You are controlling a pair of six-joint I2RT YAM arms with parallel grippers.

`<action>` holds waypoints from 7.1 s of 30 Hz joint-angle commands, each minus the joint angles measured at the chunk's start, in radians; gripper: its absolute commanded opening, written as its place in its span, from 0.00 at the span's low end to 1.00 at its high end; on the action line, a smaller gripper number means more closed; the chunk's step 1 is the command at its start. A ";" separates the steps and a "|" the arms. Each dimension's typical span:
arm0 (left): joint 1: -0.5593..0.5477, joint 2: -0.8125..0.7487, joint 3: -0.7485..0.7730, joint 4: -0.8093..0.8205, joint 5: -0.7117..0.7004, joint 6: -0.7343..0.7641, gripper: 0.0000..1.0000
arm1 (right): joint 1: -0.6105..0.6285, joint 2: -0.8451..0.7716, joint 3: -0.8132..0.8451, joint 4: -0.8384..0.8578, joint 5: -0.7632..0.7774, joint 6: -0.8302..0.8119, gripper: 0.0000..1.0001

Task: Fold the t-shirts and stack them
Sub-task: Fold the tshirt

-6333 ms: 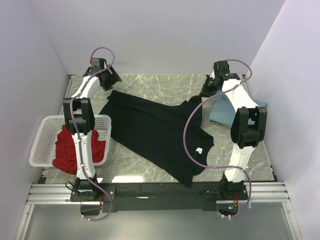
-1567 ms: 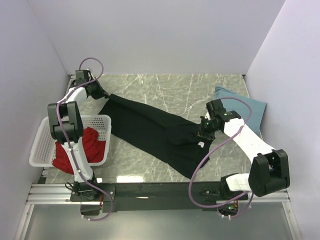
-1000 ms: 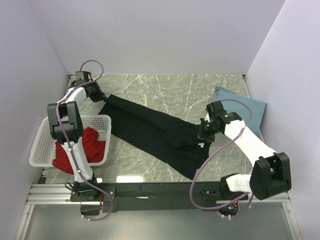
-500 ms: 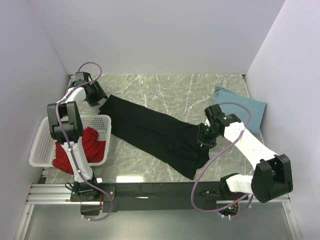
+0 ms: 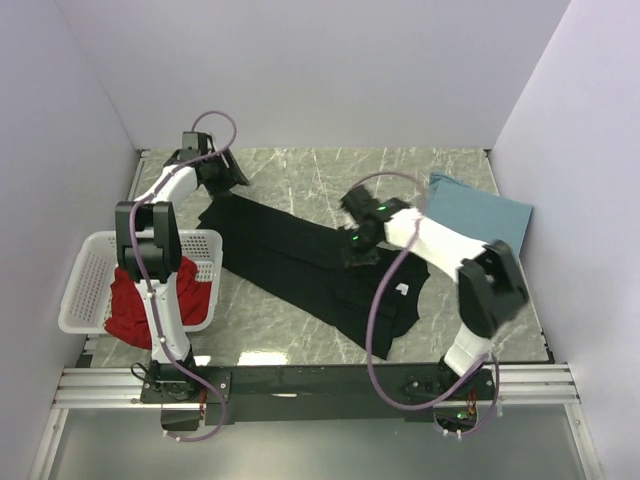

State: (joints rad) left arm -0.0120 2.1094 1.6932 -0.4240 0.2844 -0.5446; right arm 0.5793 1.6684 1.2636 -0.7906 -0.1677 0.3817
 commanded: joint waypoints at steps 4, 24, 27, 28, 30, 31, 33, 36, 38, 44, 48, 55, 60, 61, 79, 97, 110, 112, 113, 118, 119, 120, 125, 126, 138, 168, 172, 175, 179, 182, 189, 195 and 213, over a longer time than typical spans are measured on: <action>0.018 0.027 -0.035 -0.025 0.039 -0.002 0.69 | 0.149 0.123 0.094 -0.015 0.099 -0.026 0.41; 0.017 0.066 -0.021 -0.042 0.071 0.048 0.71 | 0.223 0.243 0.086 -0.035 0.284 0.086 0.22; 0.018 0.066 -0.020 -0.044 0.067 0.051 0.71 | 0.220 0.208 0.100 -0.058 0.268 0.089 0.16; 0.017 0.067 -0.020 -0.042 0.065 0.051 0.71 | 0.220 0.199 0.105 -0.077 0.258 0.086 0.16; 0.017 0.075 -0.018 -0.048 0.059 0.055 0.71 | 0.214 0.170 0.129 -0.105 0.226 0.080 0.15; 0.017 0.075 -0.021 -0.050 0.061 0.055 0.70 | 0.214 0.159 0.135 -0.130 0.206 0.072 0.15; 0.020 0.072 -0.026 -0.047 0.062 0.057 0.71 | 0.200 0.124 0.151 -0.148 0.171 0.063 0.15; 0.024 0.075 -0.032 -0.044 0.062 0.058 0.70 | 0.182 0.087 0.137 -0.165 0.053 0.046 0.18; 0.029 0.080 -0.026 -0.050 0.064 0.060 0.71 | 0.165 0.074 0.116 -0.182 0.017 0.040 0.24; 0.034 0.080 -0.017 -0.052 0.062 0.054 0.71 | 0.073 -0.025 0.063 -0.157 0.010 0.089 0.39; 0.034 0.080 0.008 -0.061 0.059 0.049 0.71 | -0.054 -0.099 0.033 -0.116 0.031 0.131 0.42; 0.017 0.096 0.100 -0.059 0.070 0.015 0.70 | -0.254 -0.125 -0.059 0.003 0.094 0.105 0.45; -0.013 0.136 0.169 -0.059 0.070 -0.003 0.70 | -0.390 -0.121 -0.138 0.074 0.128 0.083 0.49; -0.013 0.144 0.174 -0.058 0.071 -0.012 0.70 | -0.409 -0.119 -0.144 0.095 0.131 0.082 0.49; 0.009 0.258 0.223 0.010 0.067 -0.136 0.71 | -0.562 0.030 -0.158 0.243 0.106 0.037 0.48; 0.053 0.230 0.073 0.129 0.010 -0.230 0.71 | -0.569 -0.006 -0.184 0.154 0.138 0.126 0.00; 0.060 0.201 0.060 0.137 -0.050 -0.253 0.72 | -0.602 -0.047 -0.205 0.106 0.223 0.174 0.00; 0.055 0.204 0.078 0.131 -0.047 -0.244 0.72 | -0.604 -0.044 -0.198 0.105 0.226 0.174 0.00; 0.053 0.208 0.083 0.131 -0.045 -0.239 0.72 | -0.604 -0.039 -0.196 0.103 0.227 0.174 0.00; 0.023 0.233 0.204 0.102 -0.010 -0.186 0.73 | -0.604 -0.038 -0.161 0.080 0.224 0.154 0.26; 0.017 0.238 0.204 0.093 -0.005 -0.180 0.74 | -0.604 -0.042 -0.153 0.074 0.221 0.148 0.29; 0.017 0.239 0.248 0.085 -0.004 -0.175 0.74 | -0.604 -0.045 -0.145 0.062 0.223 0.140 0.32; -0.028 0.201 0.310 0.079 -0.001 -0.183 0.75 | -0.599 -0.113 -0.093 0.024 0.226 0.083 0.46; -0.034 0.192 0.313 0.077 -0.002 -0.183 0.75 | -0.590 -0.125 -0.084 0.015 0.223 0.073 0.47; -0.149 -0.018 0.123 -0.022 -0.013 -0.071 0.73 | -0.294 -0.231 -0.138 0.002 0.031 0.013 0.36; -0.638 -0.258 -0.400 -0.027 0.289 0.107 0.56 | -0.156 -0.593 -0.621 0.080 0.063 0.421 0.32; -0.664 -0.247 -0.417 -0.006 0.285 0.086 0.53 | -0.154 -0.621 -0.641 0.080 0.060 0.434 0.32; -0.686 -0.221 -0.396 -0.030 0.250 0.077 0.51 | -0.154 -0.636 -0.656 0.079 0.060 0.439 0.32; -0.692 -0.204 -0.371 -0.068 0.177 0.060 0.47 | -0.154 -0.650 -0.668 0.082 0.060 0.445 0.32; -0.692 -0.216 -0.369 -0.084 0.112 0.046 0.48 | -0.154 -0.656 -0.676 0.086 0.056 0.448 0.33; -0.704 -0.190 -0.342 -0.059 0.133 0.032 0.53 | -0.154 -0.647 -0.684 0.099 0.045 0.444 0.33; -0.715 -0.175 -0.329 -0.052 0.145 0.026 0.51 | -0.154 -0.639 -0.681 0.099 0.045 0.439 0.33; -0.714 -0.147 -0.290 -0.142 0.167 0.080 0.00 | -0.156 -0.665 -0.682 0.074 0.059 0.448 0.33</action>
State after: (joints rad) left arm -0.7231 1.9617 1.3441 -0.5232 0.4313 -0.4999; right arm 0.4267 1.0306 0.5812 -0.7181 -0.1246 0.8185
